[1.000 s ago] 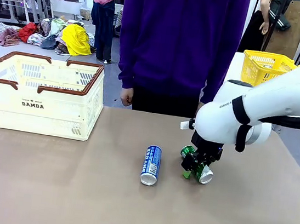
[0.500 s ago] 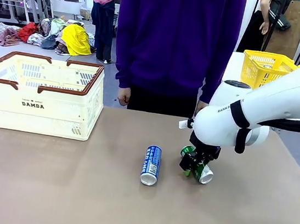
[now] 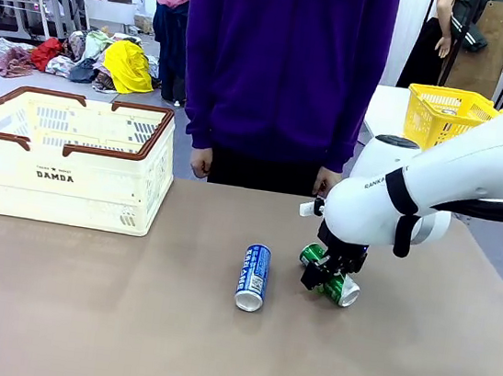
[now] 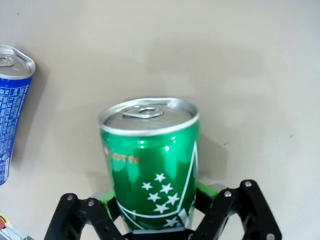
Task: Place the drinks into the Shopping basket.
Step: Pick up one drink and place it into the Shopping basket.
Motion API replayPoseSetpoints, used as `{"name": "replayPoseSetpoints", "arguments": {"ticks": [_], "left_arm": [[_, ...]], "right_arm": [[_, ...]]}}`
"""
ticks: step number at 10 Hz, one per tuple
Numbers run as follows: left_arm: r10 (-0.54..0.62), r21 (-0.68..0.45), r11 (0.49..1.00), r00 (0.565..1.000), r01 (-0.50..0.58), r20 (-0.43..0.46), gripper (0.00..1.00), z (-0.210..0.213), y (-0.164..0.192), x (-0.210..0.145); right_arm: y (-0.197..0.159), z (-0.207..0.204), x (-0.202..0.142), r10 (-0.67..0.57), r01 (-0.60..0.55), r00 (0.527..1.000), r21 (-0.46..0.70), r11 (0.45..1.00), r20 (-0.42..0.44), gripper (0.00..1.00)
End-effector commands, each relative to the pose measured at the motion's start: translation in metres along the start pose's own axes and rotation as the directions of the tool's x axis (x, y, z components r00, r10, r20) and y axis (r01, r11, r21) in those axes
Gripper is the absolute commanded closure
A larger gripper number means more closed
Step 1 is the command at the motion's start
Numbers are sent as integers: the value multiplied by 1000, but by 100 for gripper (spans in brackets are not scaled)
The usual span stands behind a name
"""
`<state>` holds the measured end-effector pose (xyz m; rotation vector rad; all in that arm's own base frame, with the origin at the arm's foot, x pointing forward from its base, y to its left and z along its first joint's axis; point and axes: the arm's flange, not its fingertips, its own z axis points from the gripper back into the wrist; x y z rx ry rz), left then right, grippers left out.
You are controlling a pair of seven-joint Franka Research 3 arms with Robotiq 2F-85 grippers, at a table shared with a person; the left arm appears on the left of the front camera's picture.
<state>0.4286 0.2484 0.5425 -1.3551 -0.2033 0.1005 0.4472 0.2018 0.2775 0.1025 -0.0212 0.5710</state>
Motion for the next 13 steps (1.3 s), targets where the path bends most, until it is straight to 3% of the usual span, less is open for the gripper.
{"name": "replayPoseSetpoints", "arguments": {"ticks": [1,5,8,10,11,13], "left_arm": [[8,6,1000,1000,-8,3,0,-2,-2,-4],[8,6,1000,1000,-8,3,0,-2,-2,-4],[8,6,1000,1000,-8,3,0,-2,-2,-4],[8,6,1000,1000,-8,3,0,-2,-2,-4],[8,6,1000,1000,-8,3,0,-2,-2,-4],[8,6,1000,1000,-8,3,0,-2,-2,-4]], "right_arm": [[-2,-11,5,3,-3,999,7,1000,-33,100],[-5,-3,5,1,-1,999,11,1000,-34,100],[2,100,1,-88,88,995,-5,996,-39,100],[19,138,-9,-139,139,989,9,990,-48,100],[20,143,-15,-158,159,987,22,987,-22,100],[11,126,-8,-92,91,995,-5,996,-42,100]]}}
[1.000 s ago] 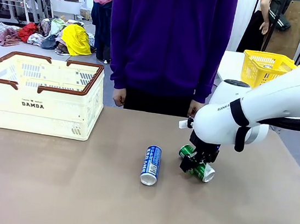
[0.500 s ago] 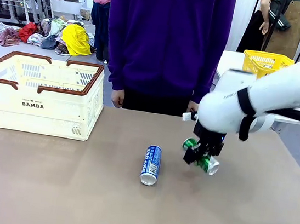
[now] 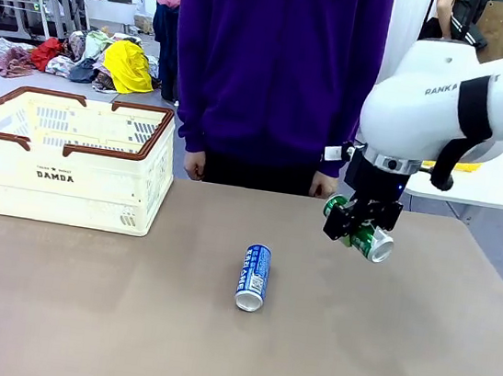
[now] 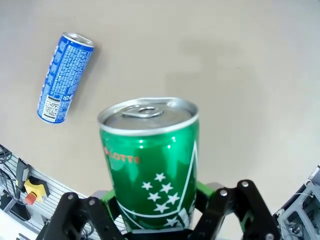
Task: Place the drinks into the Shopping basket.
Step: Pick up one drink and place it into the Shopping basket.
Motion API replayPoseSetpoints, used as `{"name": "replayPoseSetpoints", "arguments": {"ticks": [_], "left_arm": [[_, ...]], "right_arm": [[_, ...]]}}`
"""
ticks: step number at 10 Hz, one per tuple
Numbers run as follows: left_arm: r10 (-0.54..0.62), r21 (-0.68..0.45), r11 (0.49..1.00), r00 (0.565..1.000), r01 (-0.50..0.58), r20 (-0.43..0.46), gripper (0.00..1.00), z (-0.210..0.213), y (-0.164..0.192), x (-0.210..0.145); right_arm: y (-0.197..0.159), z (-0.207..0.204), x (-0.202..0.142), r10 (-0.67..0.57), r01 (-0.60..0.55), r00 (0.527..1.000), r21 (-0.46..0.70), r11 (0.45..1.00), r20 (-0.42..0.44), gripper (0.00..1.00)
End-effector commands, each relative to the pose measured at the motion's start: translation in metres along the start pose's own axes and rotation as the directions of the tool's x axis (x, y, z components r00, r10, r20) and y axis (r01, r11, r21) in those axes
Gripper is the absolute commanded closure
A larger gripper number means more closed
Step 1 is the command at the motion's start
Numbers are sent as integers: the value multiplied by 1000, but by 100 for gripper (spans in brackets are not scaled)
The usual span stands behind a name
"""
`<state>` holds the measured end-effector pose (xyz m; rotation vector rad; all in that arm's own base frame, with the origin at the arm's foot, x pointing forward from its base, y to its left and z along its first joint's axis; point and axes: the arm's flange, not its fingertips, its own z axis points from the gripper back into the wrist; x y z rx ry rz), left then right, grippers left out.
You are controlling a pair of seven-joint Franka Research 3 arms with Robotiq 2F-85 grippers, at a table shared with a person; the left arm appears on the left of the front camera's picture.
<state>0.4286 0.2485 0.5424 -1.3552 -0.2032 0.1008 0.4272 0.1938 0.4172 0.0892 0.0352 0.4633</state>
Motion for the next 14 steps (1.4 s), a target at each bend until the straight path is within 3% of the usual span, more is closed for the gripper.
{"name": "replayPoseSetpoints", "arguments": {"ticks": [1,3,4,5,6,8,10,11,12,14], "left_arm": [[8,6,1000,1000,-8,3,0,-2,-2,-4],[8,6,1000,1000,-8,3,0,-2,-2,-4],[8,6,1000,1000,-8,3,0,-2,-2,-4],[8,6,1000,1000,-8,3,0,-2,-2,-4],[8,6,1000,1000,-8,3,0,-2,-2,-4],[8,6,1000,1000,-8,3,0,-2,-2,-4],[8,6,1000,1000,-8,3,0,-2,-2,-4],[8,6,1000,1000,-8,3,0,-2,-2,-4],[8,6,1000,1000,-8,3,0,-2,-2,-4],[8,6,1000,1000,-8,3,0,-2,-2,-4]], "right_arm": [[-5,-14,8,19,-19,1000,-4,1000,10,100],[-2,-10,3,0,0,1000,3,1000,-11,100],[17,-7,14,-28,28,1000,10,1000,13,100],[44,-4,32,-71,71,997,10,997,8,100],[76,-6,56,-200,199,980,-28,980,-20,100],[130,-18,90,-253,252,967,-47,966,-6,100],[186,-38,119,-394,399,917,-102,911,69,100],[213,-47,128,-359,365,931,-101,926,69,100],[238,-60,138,-385,396,918,-157,905,98,100],[271,-86,155,-340,346,938,-140,928,64,100]]}}
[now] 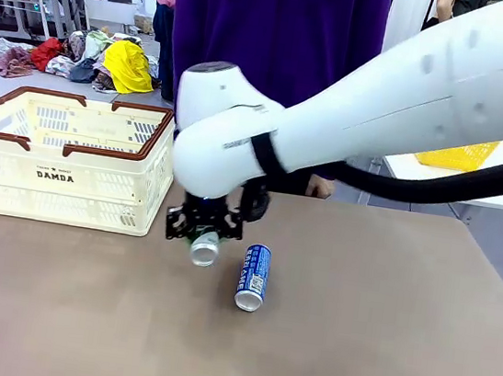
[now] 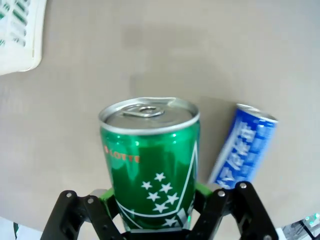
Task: Place the drinks into the Shopping basket.
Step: Pick up one drink and place it into the Shopping basket.
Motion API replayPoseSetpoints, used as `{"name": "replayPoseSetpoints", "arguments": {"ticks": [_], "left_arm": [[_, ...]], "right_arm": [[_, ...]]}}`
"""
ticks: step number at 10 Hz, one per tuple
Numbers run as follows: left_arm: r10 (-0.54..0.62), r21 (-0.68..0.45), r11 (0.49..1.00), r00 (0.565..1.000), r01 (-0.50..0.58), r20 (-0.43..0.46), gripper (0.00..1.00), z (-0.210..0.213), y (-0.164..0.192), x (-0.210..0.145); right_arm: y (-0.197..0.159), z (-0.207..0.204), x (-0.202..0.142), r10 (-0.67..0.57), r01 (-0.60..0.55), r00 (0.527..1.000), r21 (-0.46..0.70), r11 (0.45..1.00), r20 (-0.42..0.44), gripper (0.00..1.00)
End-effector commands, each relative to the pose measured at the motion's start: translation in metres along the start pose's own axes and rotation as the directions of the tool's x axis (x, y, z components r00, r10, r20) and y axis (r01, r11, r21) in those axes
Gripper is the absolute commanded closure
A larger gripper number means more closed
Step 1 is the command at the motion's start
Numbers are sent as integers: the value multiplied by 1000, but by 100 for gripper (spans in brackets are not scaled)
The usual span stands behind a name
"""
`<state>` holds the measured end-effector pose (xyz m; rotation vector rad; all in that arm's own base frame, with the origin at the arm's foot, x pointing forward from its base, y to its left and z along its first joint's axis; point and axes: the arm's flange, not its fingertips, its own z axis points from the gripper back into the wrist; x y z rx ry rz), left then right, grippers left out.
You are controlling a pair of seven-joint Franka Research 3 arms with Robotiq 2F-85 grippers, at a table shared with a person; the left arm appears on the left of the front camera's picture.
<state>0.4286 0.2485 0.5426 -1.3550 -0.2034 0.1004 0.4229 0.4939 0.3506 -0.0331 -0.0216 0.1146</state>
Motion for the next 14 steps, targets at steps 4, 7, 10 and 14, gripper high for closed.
{"name": "replayPoseSetpoints", "arguments": {"ticks": [4,7,10,14], "left_arm": [[8,6,1000,1000,-8,3,0,-2,-2,-4],[8,6,1000,1000,-8,3,0,-2,-2,-4],[8,6,1000,1000,-8,3,0,-2,-2,-4],[8,6,1000,1000,-8,3,0,-2,-2,-4]], "right_arm": [[18,-34,24,-32,30,998,-52,998,-48,100],[9,-42,22,-53,50,997,-43,998,-56,100],[5,-41,22,-36,34,997,-41,999,-64,74],[-3,-38,22,-49,46,997,-41,998,-62,0]]}}
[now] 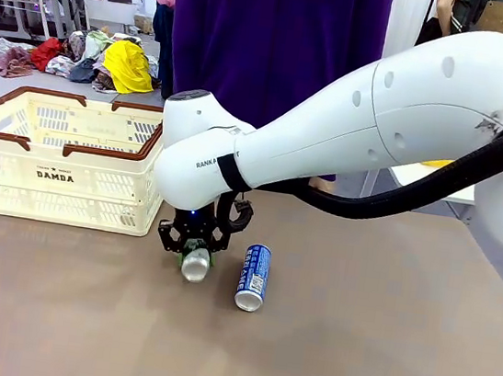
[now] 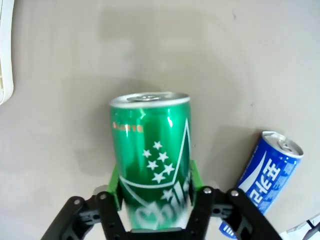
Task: Place the drinks into the Shopping basket.
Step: Pick up one drink and place it into the Shopping basket.
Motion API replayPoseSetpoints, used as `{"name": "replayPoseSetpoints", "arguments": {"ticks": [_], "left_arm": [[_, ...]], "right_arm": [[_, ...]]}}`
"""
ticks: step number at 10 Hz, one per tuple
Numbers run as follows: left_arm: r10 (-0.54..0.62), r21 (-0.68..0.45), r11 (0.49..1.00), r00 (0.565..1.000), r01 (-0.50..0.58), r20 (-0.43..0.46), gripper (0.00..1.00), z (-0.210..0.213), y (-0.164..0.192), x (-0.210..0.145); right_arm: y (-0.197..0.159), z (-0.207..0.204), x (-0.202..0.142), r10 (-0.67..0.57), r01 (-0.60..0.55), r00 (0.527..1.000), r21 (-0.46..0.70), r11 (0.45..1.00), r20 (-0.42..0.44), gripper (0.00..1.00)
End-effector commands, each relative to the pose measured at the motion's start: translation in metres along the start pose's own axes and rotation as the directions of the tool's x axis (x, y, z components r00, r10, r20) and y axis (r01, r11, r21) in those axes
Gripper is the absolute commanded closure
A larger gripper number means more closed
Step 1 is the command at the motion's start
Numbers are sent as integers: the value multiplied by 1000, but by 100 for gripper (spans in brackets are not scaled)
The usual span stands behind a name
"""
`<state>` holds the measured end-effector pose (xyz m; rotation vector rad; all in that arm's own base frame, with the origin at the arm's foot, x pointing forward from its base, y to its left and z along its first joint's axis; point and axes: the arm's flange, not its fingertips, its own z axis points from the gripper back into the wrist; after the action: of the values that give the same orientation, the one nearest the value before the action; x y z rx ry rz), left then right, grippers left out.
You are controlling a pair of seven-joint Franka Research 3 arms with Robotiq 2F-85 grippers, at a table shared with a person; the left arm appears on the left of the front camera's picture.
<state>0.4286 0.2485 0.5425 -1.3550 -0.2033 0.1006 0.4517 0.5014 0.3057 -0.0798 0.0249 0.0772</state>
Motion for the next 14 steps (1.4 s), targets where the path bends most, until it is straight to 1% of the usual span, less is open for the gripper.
{"name": "replayPoseSetpoints", "arguments": {"ticks": [1,4,5,6,7,9,10,11,12,13,14], "left_arm": [[8,6,1000,1000,-8,3,0,-2,-2,-4],[8,6,1000,1000,-8,3,0,-2,-2,-4],[8,6,1000,1000,-8,3,0,-2,-2,-4],[8,6,1000,1000,-8,3,0,-2,-2,-4],[8,6,1000,1000,-8,3,0,-2,-2,-4],[8,6,1000,1000,-8,3,0,-2,-2,-4],[8,6,1000,1000,-8,3,0,-2,-2,-4],[8,6,1000,1000,-8,3,0,-2,-2,-4],[8,6,1000,1000,-8,3,0,-2,-2,-4],[8,6,1000,1000,-8,3,0,-2,-2,-4],[8,6,1000,1000,-8,3,0,-2,-2,-4]], "right_arm": [[-12,7,-7,-17,18,1000,8,1000,-13,0],[-19,11,-7,-22,22,1000,13,1000,-9,0],[-26,19,-7,-22,22,1000,20,1000,-2,0],[-41,37,-8,-33,32,999,31,999,23,0],[-62,64,-12,-16,13,999,67,998,37,0],[-119,121,-32,14,-17,1000,93,996,28,0],[-158,145,-49,53,-53,999,104,993,12,0],[-192,160,-65,113,-111,994,164,980,1,0],[-232,172,-81,144,-139,990,252,958,1,0],[-276,181,-99,130,-127,991,353,927,15,0],[-324,187,-122,76,-98,995,465,880,65,0]]}}
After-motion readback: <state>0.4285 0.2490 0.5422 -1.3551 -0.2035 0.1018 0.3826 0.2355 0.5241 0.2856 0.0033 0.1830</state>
